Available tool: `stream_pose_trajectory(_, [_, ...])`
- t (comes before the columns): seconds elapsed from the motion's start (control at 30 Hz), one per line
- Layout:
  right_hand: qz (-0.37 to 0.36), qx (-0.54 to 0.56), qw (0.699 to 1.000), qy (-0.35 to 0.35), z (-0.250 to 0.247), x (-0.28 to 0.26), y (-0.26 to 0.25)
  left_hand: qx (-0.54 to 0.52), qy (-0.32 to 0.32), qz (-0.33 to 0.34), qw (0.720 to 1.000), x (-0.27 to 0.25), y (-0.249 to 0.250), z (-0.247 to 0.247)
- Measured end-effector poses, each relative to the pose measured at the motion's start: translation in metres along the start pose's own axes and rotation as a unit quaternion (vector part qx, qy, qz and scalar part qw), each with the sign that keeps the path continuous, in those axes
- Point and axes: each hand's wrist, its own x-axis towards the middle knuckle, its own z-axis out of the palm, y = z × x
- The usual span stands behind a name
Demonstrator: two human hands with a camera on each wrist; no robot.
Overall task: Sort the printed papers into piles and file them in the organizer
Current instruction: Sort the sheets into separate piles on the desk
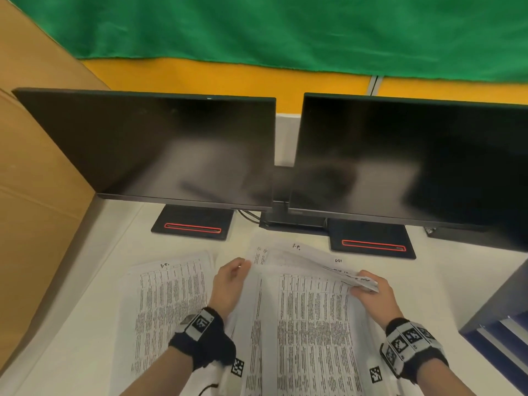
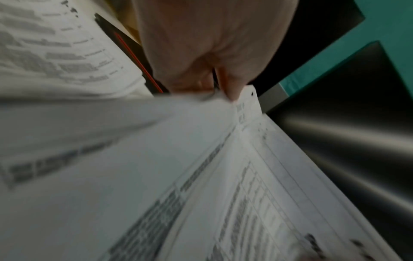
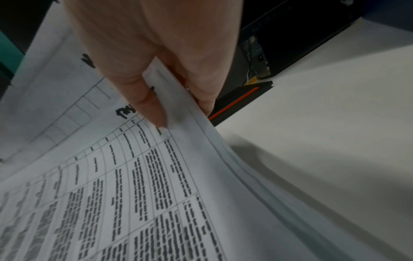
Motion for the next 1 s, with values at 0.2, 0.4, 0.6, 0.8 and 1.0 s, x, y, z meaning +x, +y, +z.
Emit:
stream_pose_trajectory(0.2, [0.014, -0.003, 1.000, -0.011, -0.004, 0.003, 0.009, -0.002, 0.148, -0.045, 0.988, 0.002, 0.024, -0.019])
stream_pose_trajectory(0.4, [0.016, 0.007, 1.000, -0.023, 0.002, 0.003, 0.005, 0.148, 0.172, -0.112, 0.968, 0.050, 0.019, -0.123])
stream_pose_trajectory(0.6, [-0.002, 0.049, 0.998, -0.049, 0.006, 0.004, 0.004, 0.368, 0.083, -0.200, 0.904, 0.058, -0.040, -0.201])
stream_pose_trajectory(0.8, [-0.008, 0.076, 0.996, -0.049, 0.011, 0.004, -0.002, 0.370, 0.132, -0.264, 0.881, 0.039, -0.072, -0.210])
stream_pose_trajectory(1.0, [-0.026, 0.059, 0.996, -0.059, 0.014, -0.009, -0.001, 0.451, 0.200, -0.119, 0.862, 0.044, -0.026, -0.141])
